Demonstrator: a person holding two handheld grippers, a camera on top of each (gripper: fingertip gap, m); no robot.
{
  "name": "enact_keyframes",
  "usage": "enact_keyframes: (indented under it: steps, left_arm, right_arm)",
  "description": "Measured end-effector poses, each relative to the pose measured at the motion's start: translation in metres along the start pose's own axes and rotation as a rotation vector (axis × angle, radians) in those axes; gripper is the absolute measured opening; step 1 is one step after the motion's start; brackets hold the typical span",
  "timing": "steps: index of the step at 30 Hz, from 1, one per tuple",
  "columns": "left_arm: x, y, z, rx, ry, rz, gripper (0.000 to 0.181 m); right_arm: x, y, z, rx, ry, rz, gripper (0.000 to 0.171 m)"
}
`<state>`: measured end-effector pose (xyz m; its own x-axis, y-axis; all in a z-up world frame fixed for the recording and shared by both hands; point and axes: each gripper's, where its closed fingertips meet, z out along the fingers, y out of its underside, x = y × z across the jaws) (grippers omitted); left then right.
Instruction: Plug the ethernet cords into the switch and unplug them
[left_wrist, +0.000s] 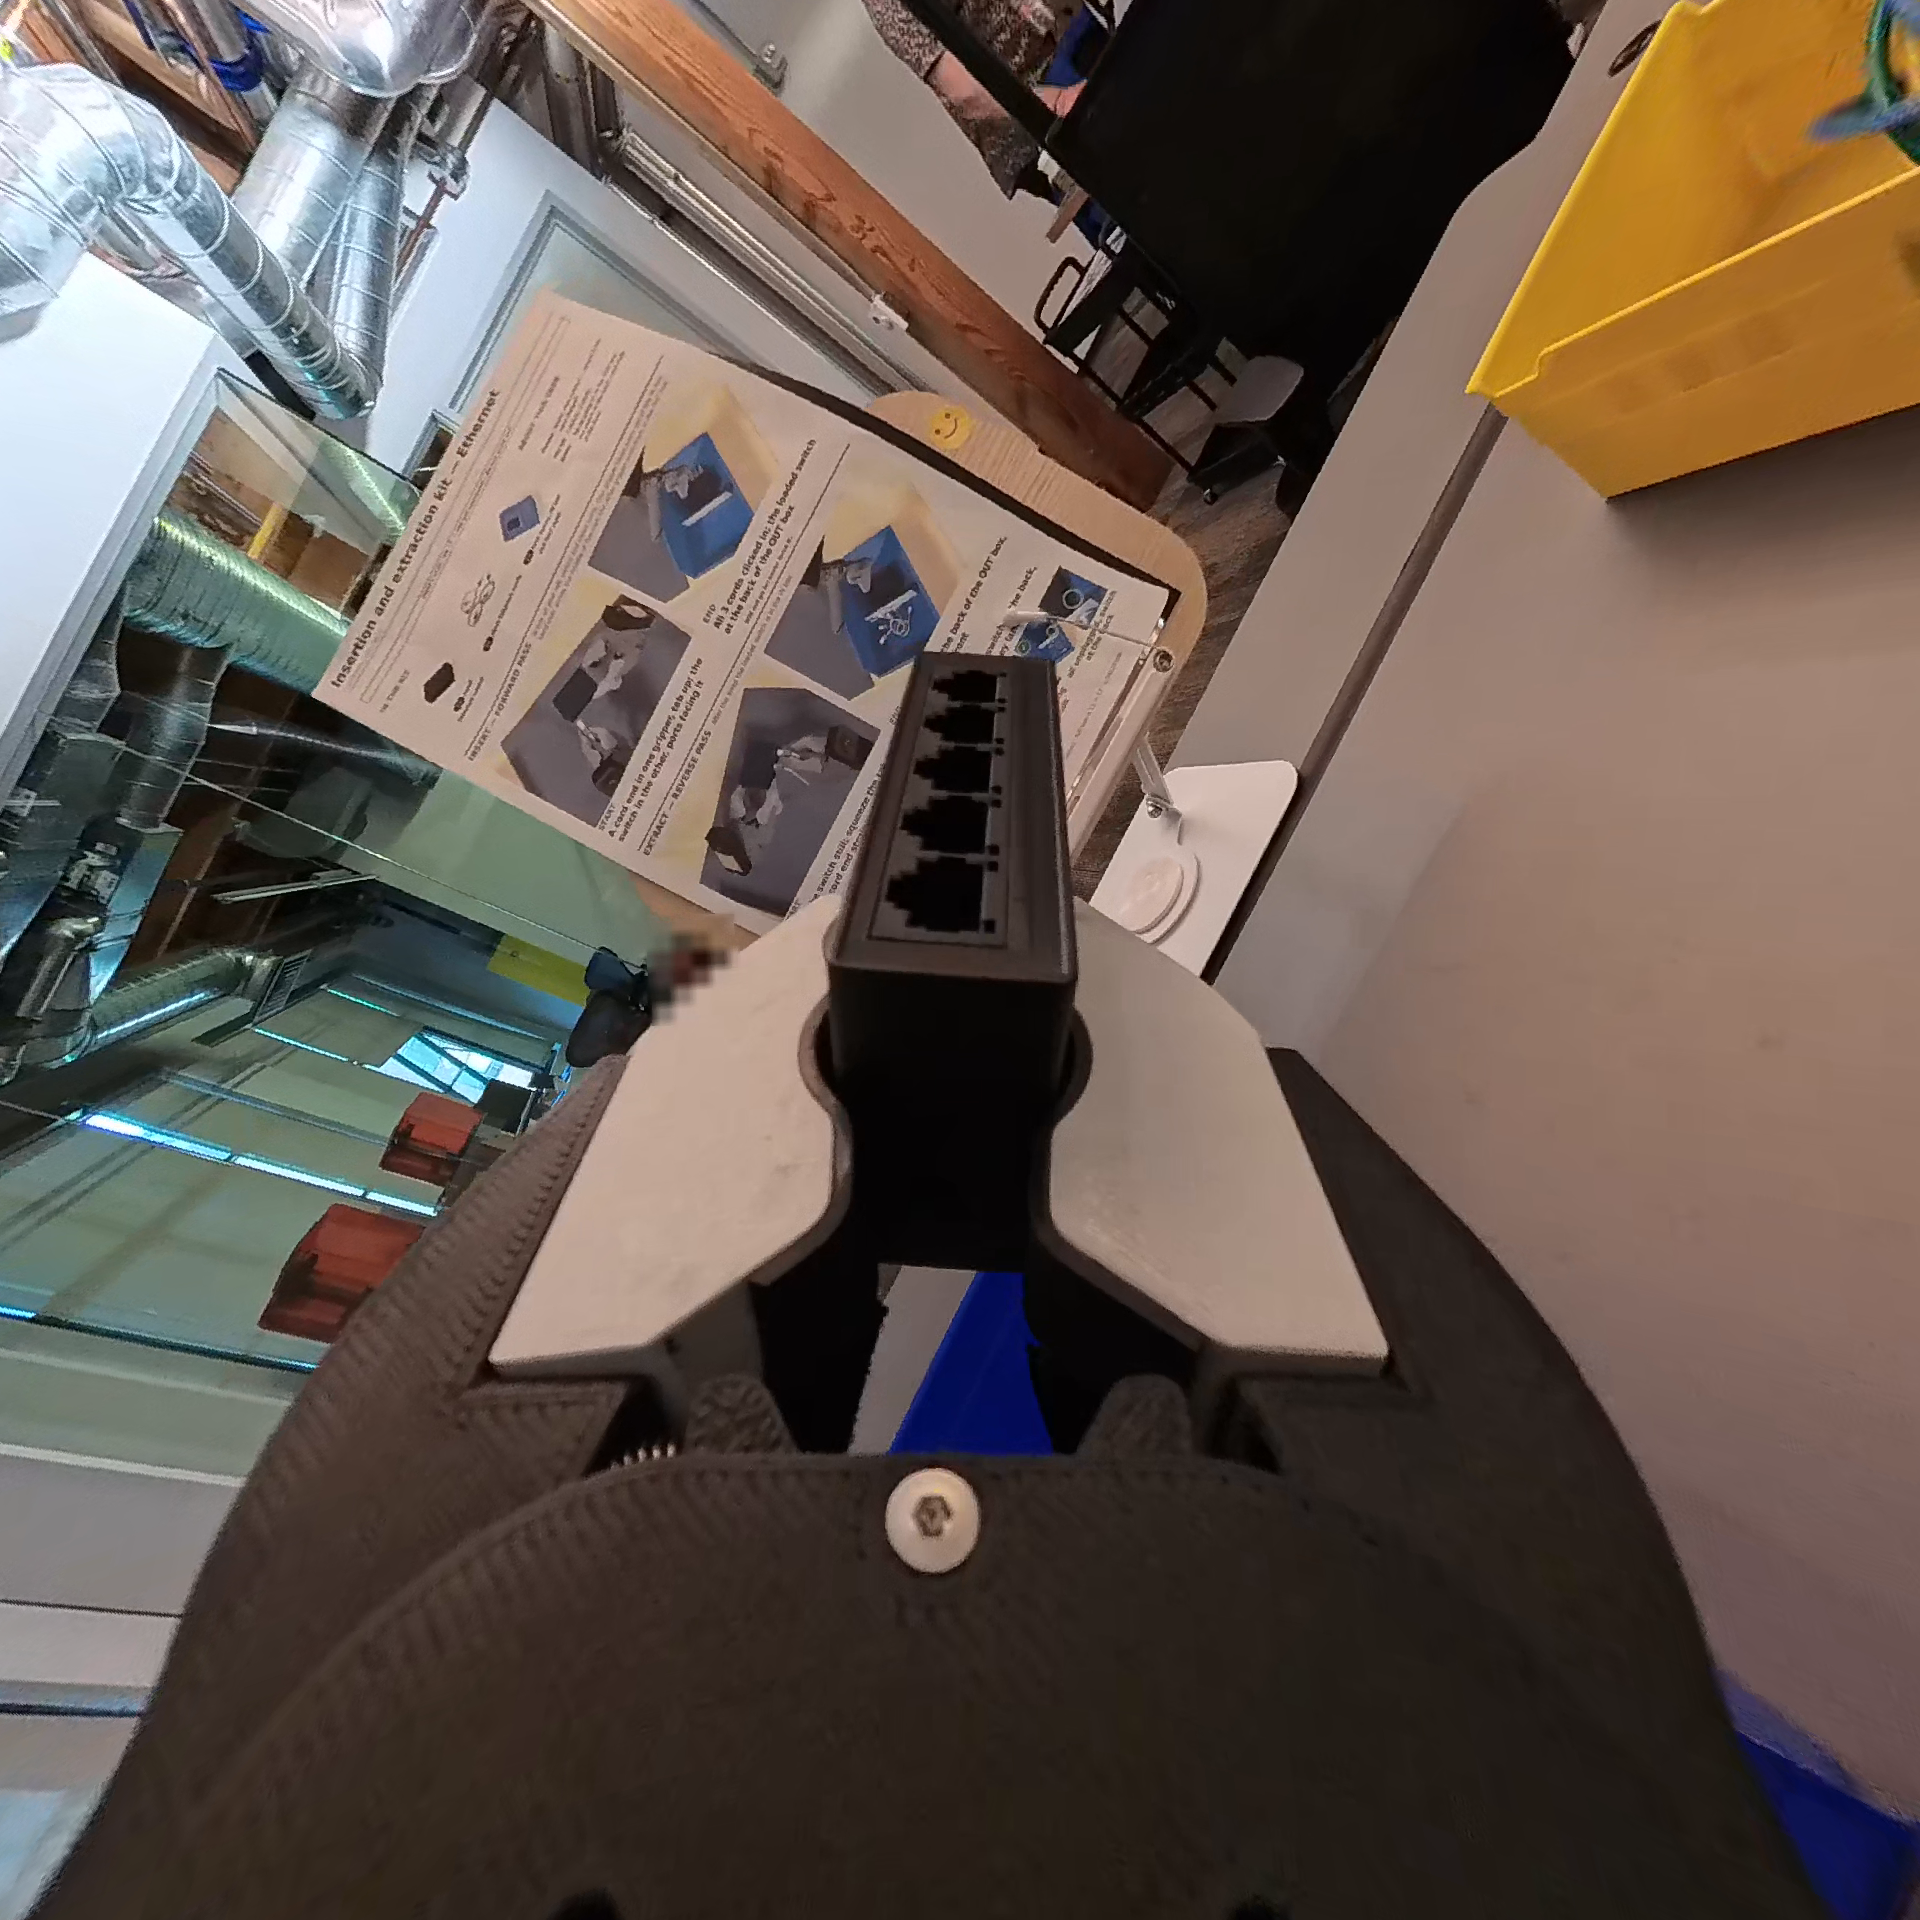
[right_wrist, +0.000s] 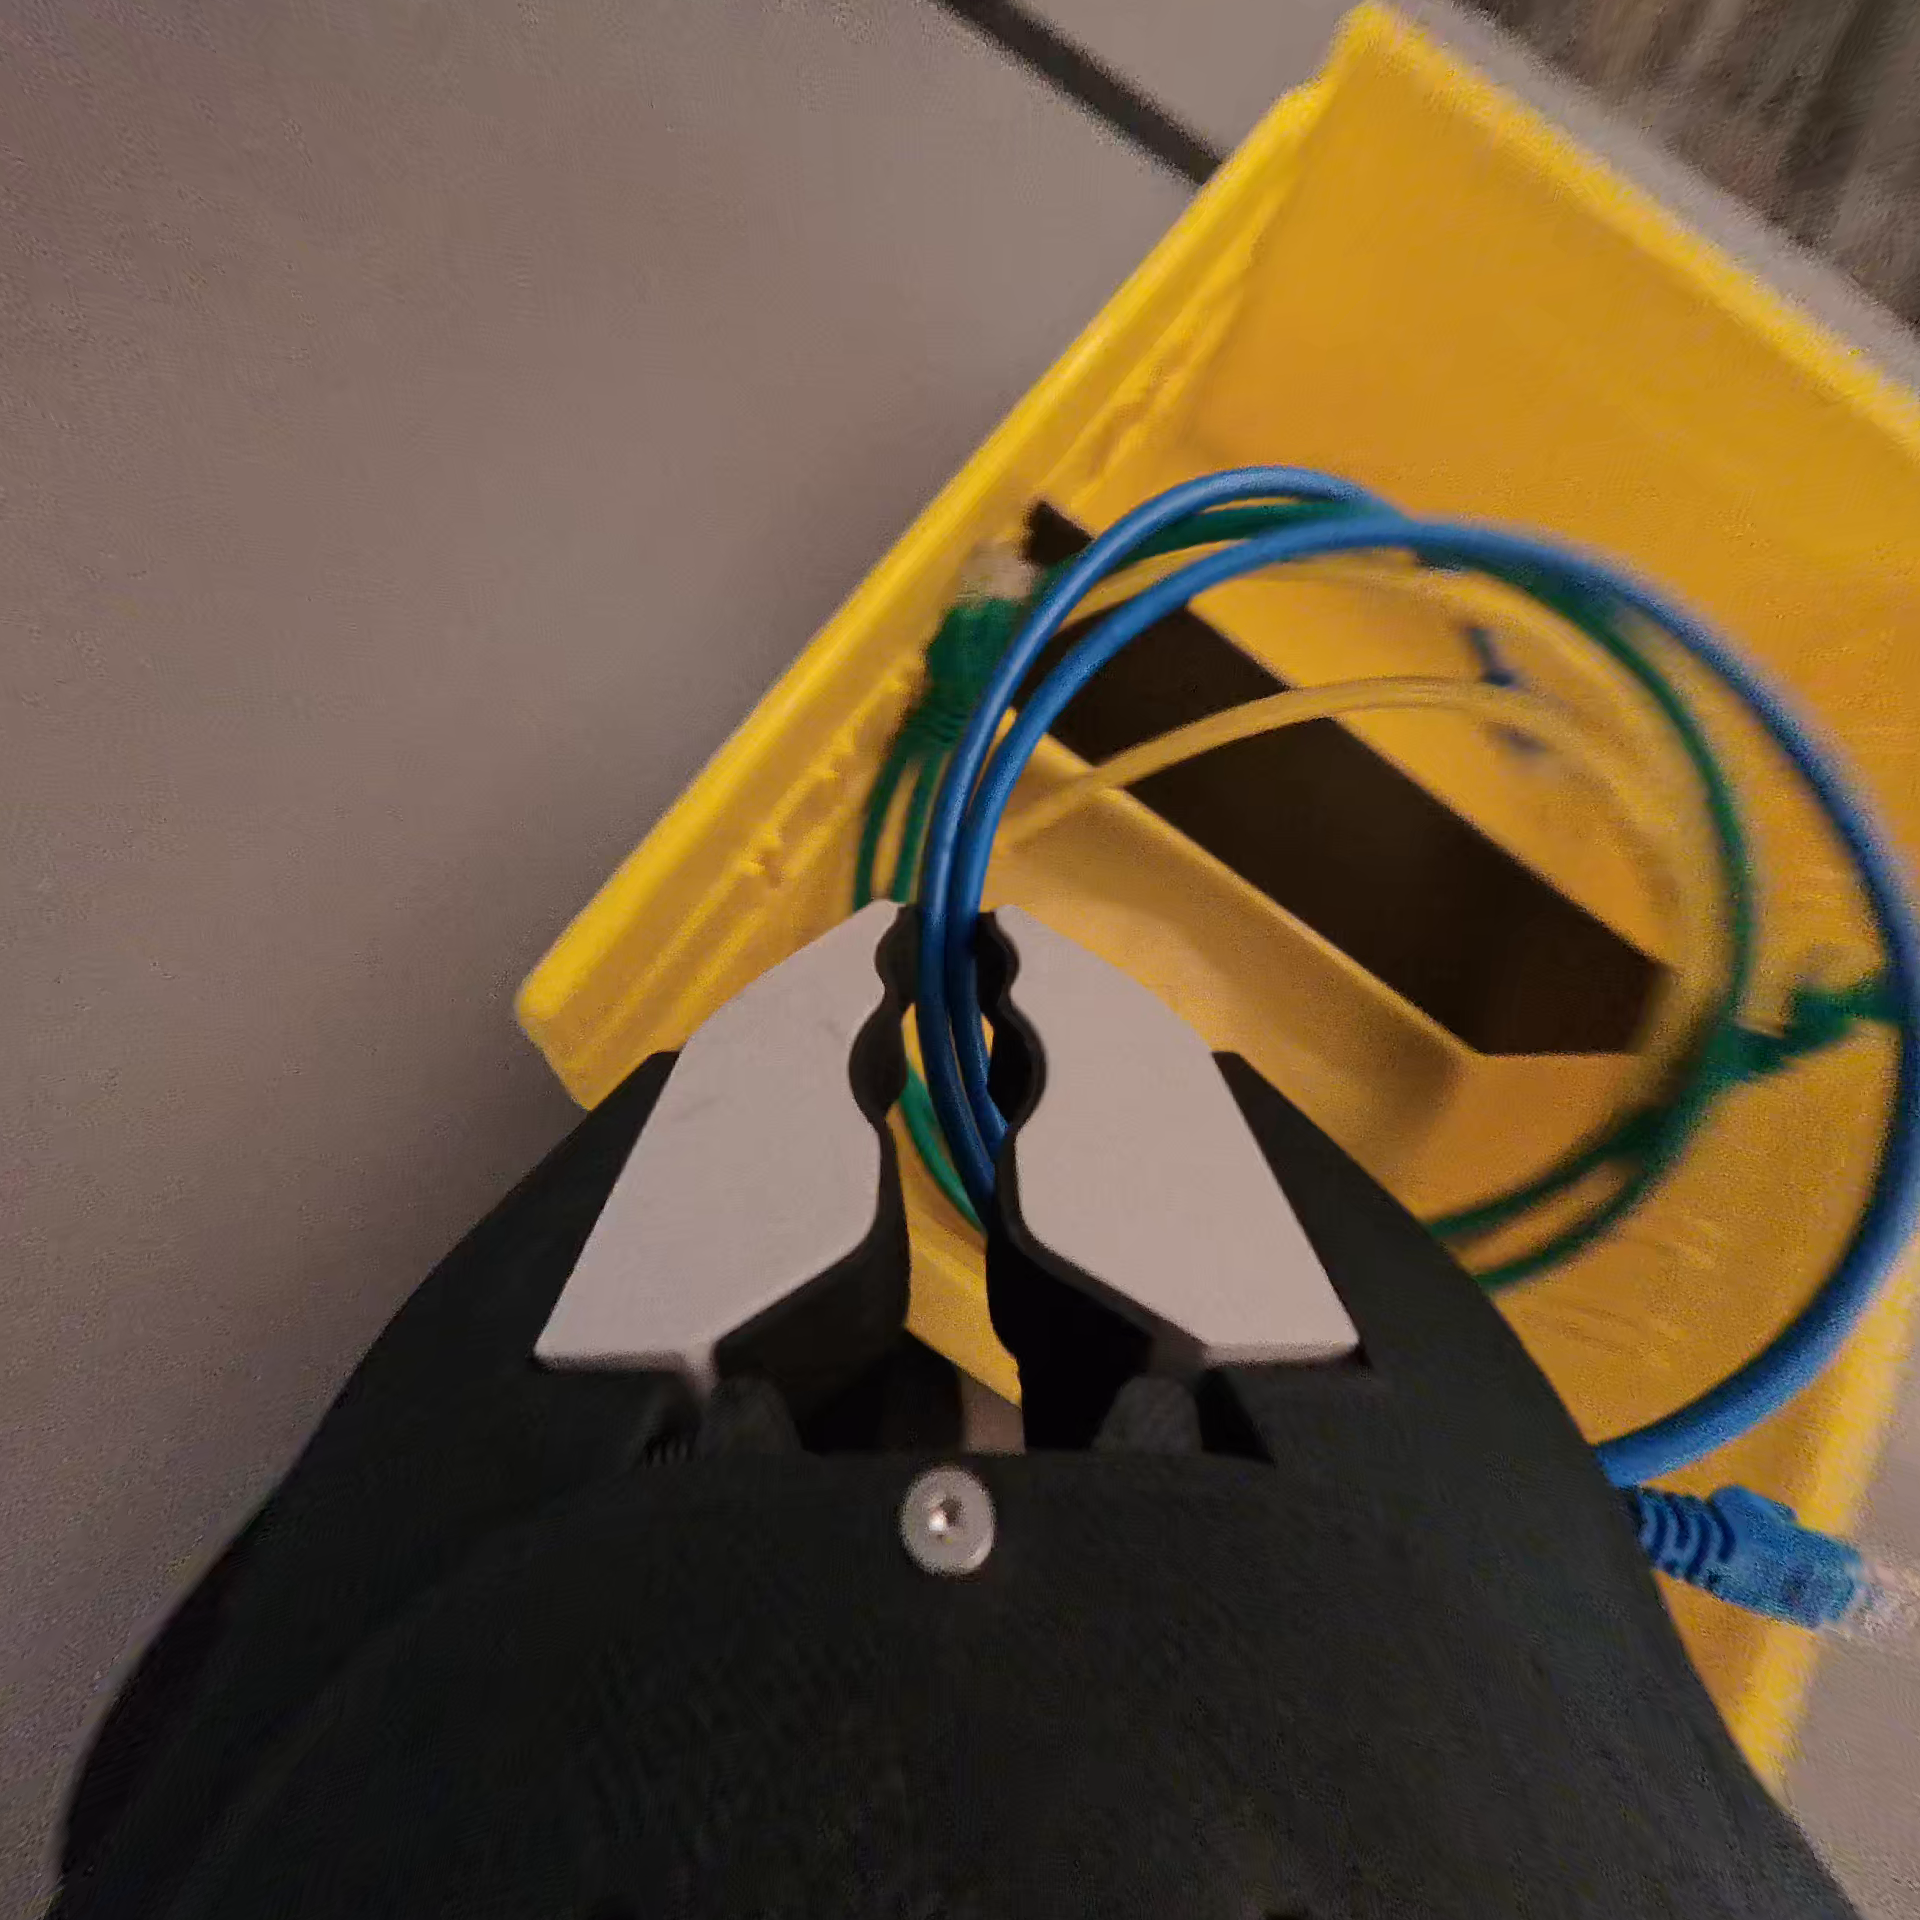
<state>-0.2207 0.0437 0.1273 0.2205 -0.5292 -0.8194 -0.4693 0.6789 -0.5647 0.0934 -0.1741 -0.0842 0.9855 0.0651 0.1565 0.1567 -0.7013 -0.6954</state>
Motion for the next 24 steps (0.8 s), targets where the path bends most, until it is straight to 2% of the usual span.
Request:
enact_keyframes:
  steps: [4,8,10,14,17,19,21,24]
  left_arm:
    - [0.005,-0.003,0.002,0.002,0.013,0.012,0.03]
    - [0.012,-0.006,0.005,0.0,0.031,0.03,0.03]
    - [0.017,-0.009,0.007,0.002,0.045,0.036,0.03]
    - [0.036,-0.022,0.011,0.05,0.108,0.045,0.03]
    - [0.06,-0.042,0.012,0.147,0.202,0.053,0.03]
    - [0.079,-0.06,0.01,0.233,0.286,0.031,0.03]
    - [0.099,-0.074,0.007,0.296,0.372,0.022,0.03]
    - [0.12,-0.083,0.006,0.308,0.422,0.066,0.03]
  right_arm:
    - [-0.011,0.009,0.022,-0.074,-0.049,0.003,0.012]
    - [-0.02,0.018,0.031,-0.135,-0.185,0.088,0.017]
    - [-0.02,0.015,0.029,-0.112,-0.214,0.086,0.02]
    - [-0.006,-0.016,-0.006,0.062,-0.101,0.02,0.032]
    - [-0.005,-0.069,-0.057,0.275,0.073,-0.127,0.036]
    - [-0.046,-0.123,-0.095,0.497,0.069,-0.27,0.044]
    - [-0.111,-0.164,-0.121,0.659,-0.011,-0.449,0.047]
    - [-0.191,-0.193,-0.13,0.699,-0.024,-0.783,0.047]
